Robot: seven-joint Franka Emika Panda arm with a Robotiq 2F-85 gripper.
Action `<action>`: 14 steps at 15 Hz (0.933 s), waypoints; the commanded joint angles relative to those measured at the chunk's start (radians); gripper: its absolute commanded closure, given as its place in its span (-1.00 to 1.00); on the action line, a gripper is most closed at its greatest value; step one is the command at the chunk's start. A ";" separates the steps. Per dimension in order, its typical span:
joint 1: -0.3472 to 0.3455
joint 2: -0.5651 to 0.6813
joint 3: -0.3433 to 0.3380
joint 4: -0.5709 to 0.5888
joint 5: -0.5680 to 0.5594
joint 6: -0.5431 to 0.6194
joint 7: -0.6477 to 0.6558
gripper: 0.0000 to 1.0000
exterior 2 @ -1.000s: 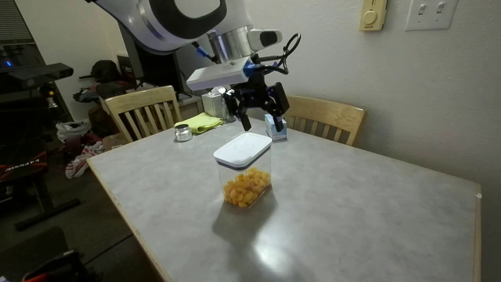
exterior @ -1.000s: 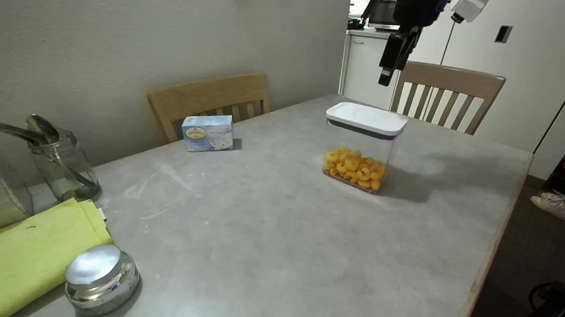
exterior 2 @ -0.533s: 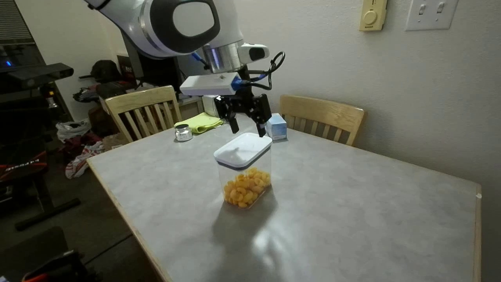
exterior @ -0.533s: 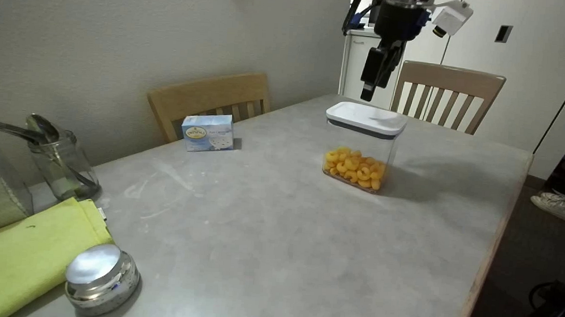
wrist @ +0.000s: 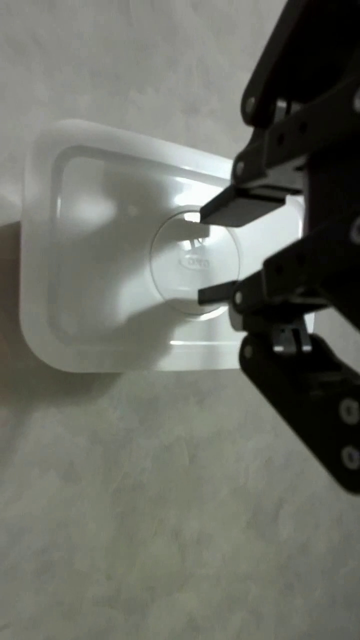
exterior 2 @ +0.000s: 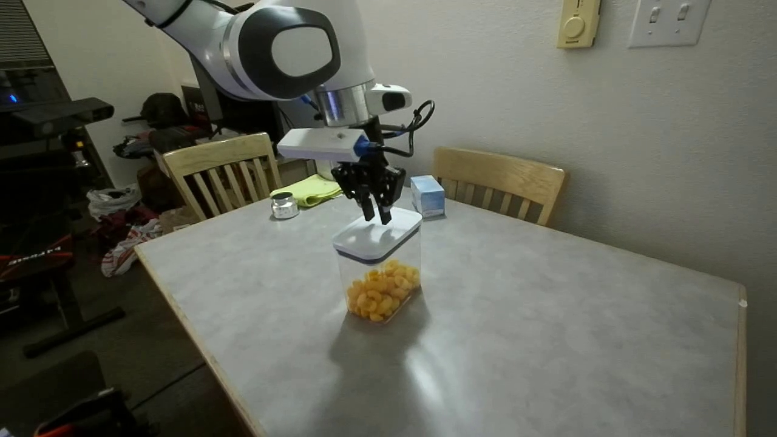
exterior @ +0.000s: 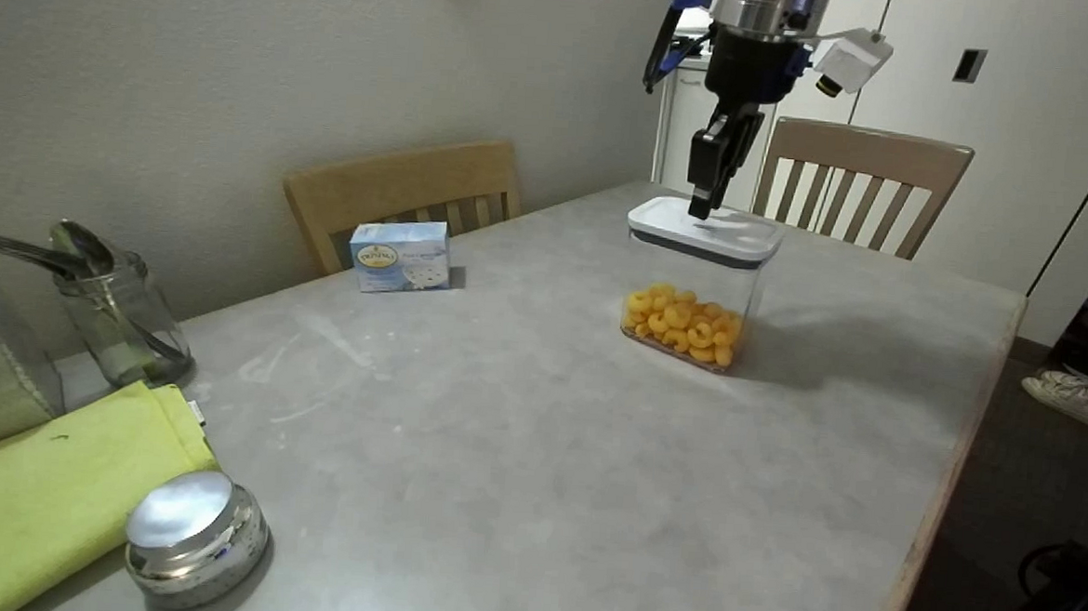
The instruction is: Push the knob on the lid then lift it and place it on the table
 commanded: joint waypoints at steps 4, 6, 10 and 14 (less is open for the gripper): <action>-0.027 0.021 0.022 0.027 0.069 -0.035 -0.038 1.00; -0.030 0.024 0.021 0.025 0.083 -0.037 -0.041 1.00; -0.046 0.045 0.026 0.019 0.113 -0.027 -0.064 1.00; -0.061 0.062 0.037 0.021 0.164 -0.018 -0.121 1.00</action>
